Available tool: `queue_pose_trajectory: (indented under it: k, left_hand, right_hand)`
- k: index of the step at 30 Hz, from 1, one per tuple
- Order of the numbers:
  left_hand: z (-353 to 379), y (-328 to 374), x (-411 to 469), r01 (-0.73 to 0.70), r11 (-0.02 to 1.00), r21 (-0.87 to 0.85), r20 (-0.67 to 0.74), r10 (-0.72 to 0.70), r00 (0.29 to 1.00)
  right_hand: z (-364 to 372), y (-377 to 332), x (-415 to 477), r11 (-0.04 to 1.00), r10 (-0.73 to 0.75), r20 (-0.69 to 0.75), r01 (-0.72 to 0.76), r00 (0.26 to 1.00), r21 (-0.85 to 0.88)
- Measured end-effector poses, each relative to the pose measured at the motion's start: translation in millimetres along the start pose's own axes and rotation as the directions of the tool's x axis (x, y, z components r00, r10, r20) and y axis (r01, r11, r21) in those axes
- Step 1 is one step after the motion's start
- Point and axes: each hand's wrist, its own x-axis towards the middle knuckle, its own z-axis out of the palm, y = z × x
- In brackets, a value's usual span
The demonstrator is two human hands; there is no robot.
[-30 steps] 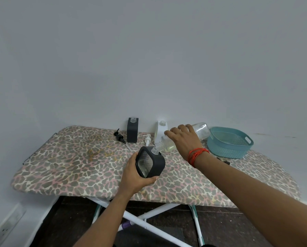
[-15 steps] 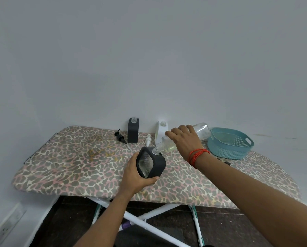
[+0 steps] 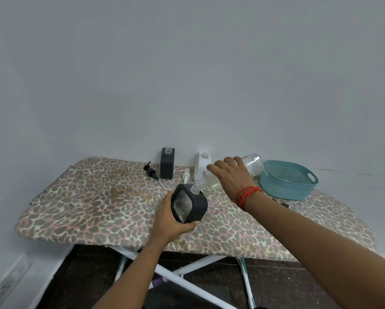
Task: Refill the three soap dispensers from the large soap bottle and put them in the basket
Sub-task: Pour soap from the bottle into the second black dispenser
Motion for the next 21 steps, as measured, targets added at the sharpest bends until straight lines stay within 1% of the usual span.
queue_pose_trajectory:
  k: [16, 21]
  left_hand:
    - [-0.5, 0.4, -0.5, 0.014, 1.0, 0.014, 0.003, -0.014, 1.0]
    - [-1.4, 1.1, -1.2, -0.002, 1.0, 0.01, -0.002, 0.002, 1.0]
  right_hand:
    - [-0.8, -0.9, -0.7, 1.0, 0.002, 0.004, -0.002, 1.0, 0.007]
    - [-2.1, -1.2, -1.4, 1.0, 0.002, 0.008, -0.002, 1.0, 0.006]
